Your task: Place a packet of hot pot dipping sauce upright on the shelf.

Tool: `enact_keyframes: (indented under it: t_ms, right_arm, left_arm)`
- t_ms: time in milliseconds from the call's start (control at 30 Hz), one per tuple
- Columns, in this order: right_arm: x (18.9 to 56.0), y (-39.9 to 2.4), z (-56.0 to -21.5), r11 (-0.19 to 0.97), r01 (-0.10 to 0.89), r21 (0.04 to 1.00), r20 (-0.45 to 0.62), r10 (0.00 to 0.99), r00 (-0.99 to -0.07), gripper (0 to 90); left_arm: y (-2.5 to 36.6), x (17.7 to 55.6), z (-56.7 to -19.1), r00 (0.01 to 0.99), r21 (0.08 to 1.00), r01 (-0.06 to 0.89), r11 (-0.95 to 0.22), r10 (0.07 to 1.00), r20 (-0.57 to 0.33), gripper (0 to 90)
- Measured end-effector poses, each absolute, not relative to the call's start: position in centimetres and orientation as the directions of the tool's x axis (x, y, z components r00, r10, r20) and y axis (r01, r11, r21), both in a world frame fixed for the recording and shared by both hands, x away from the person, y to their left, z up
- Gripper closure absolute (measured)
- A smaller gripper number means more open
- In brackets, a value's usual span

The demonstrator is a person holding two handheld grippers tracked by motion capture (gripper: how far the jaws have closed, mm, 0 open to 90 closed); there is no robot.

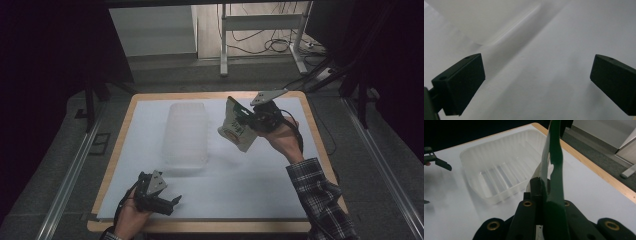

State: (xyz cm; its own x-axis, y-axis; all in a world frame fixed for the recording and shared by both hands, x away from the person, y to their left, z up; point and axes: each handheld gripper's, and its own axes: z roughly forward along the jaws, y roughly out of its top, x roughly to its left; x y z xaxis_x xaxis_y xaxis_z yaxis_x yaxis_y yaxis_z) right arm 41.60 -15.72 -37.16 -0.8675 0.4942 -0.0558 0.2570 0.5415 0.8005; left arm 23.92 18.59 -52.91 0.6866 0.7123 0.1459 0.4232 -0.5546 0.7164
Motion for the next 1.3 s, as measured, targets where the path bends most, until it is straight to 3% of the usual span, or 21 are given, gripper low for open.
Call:
enact_keyframes:
  t_ms: [1300]
  right_arm:
    - [47.2,-6.2,-37.6,0.669,0.226,0.708,-0.105,0.416,-0.903,89.5]
  left_arm:
    - [18.4,23.9,-53.1,0.693,0.709,0.426,-0.563,0.706,0.144,0.0]
